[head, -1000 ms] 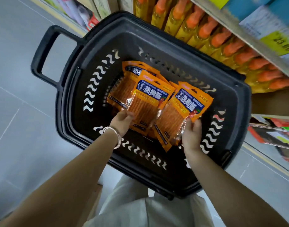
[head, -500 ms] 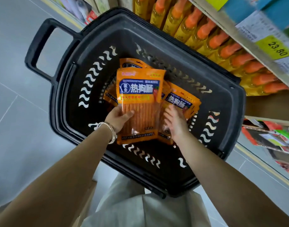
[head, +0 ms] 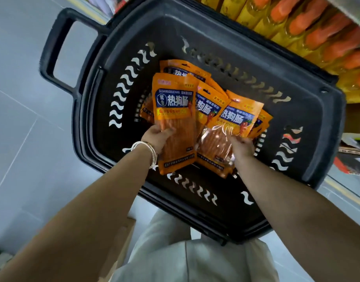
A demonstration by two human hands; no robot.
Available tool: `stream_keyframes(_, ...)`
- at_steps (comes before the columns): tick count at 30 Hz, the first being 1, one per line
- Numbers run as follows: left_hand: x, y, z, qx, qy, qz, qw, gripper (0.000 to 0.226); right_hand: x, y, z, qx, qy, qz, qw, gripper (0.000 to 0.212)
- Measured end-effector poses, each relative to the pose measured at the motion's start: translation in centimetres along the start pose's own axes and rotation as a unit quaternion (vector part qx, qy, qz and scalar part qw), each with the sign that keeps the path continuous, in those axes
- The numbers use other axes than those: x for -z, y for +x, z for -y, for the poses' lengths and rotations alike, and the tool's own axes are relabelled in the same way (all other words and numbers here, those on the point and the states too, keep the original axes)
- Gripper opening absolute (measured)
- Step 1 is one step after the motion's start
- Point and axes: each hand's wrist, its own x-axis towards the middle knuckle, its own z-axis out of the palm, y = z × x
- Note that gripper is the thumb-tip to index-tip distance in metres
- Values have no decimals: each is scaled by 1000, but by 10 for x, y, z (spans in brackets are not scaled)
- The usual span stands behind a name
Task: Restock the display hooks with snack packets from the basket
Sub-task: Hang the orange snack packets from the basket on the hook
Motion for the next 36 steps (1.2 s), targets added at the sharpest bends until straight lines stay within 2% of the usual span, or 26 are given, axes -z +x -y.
stream_keyframes(2,0,-8,-4,-19,-16,4,1000,32,0,-14,6,12,7,13,1000,32)
stream_keyframes(4,1,-20,-10,-40,-21,1,999,24,7,-34,11,31,10,38,999,48)
stream_keyframes(6,1,-34,-16,-56,-32,9,998,25,20,-56,11,50,20,64,997,47)
stream_keyframes(8,0,-52,-23,-71,-36,5,997,39,37,-82,12,75,8,69,995,27)
stream_keyframes(9,0,-62,-27,-77,-39,-4,996,47,46,-93,13,95,-11,64,993,25)
stream_keyframes(11,-2,-84,-33,-89,-25,-27,995,70,66,-114,18,136,-32,50,989,37)
stream_keyframes(13,-5,-107,-40,-117,9,-45,992,78,89,-136,29,193,-50,25,980,35)
stream_keyframes(16,-13,-148,-54,-191,10,-31,981,61,130,-162,43,304,-84,-4,949,33)
stream_keyframes(19,-28,-191,-66,-274,33,4,961,42,182,-188,55,415,-13,-26,909,25)
stream_keyframes(21,-45,-225,-71,-306,42,36,950,44,221,-203,57,445,27,-39,894,19)
stream_keyframes(24,-83,-282,-74,-352,8,38,935,53,288,-222,50,477,103,-88,869,30)
stream_keyframes(26,-114,-324,-74,-395,0,-3,919,68,337,-228,41,490,152,-110,851,20)
stream_keyframes(30,-176,-402,-76,-484,-14,14,875,67,441,-237,30,535,161,-184,809,25)
stream_keyframes(32,-205,-438,-83,-541,-9,17,841,54,490,-241,28,563,158,-214,782,24)
stream_keyframes(36,-254,-510,-102,-633,-28,43,773,10,578,-250,36,610,181,-267,724,27)
